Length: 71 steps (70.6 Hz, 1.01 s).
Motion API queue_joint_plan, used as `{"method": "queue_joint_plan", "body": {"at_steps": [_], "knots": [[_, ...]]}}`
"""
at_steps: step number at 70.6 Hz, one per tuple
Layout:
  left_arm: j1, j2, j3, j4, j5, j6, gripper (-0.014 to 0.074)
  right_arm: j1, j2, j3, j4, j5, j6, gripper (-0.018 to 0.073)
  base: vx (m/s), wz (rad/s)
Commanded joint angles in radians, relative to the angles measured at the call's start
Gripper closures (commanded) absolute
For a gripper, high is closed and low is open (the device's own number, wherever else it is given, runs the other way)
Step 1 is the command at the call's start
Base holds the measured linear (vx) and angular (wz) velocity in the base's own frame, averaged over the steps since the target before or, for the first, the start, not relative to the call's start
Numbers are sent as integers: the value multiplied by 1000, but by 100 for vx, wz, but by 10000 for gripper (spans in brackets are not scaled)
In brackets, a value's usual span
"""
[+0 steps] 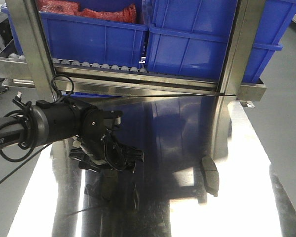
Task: Move and align brake pads A on conveyor
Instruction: 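Lower the left gripper onto the brake pad nearest it and close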
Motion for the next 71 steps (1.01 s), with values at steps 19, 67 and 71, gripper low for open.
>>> {"method": "queue_joint_plan", "body": {"at_steps": [19,67,71], "knots": [[-7,2,-30,3,20,-16,55,-3,9,-28,-7,-74,0,568,0,0],[-7,-2,-31,5,65,2,382,-3,9,-28,-7,-74,0,568,0,0],[-7,-2,-31,17,65,2,412,-3,9,-28,-7,-74,0,568,0,0]]}}
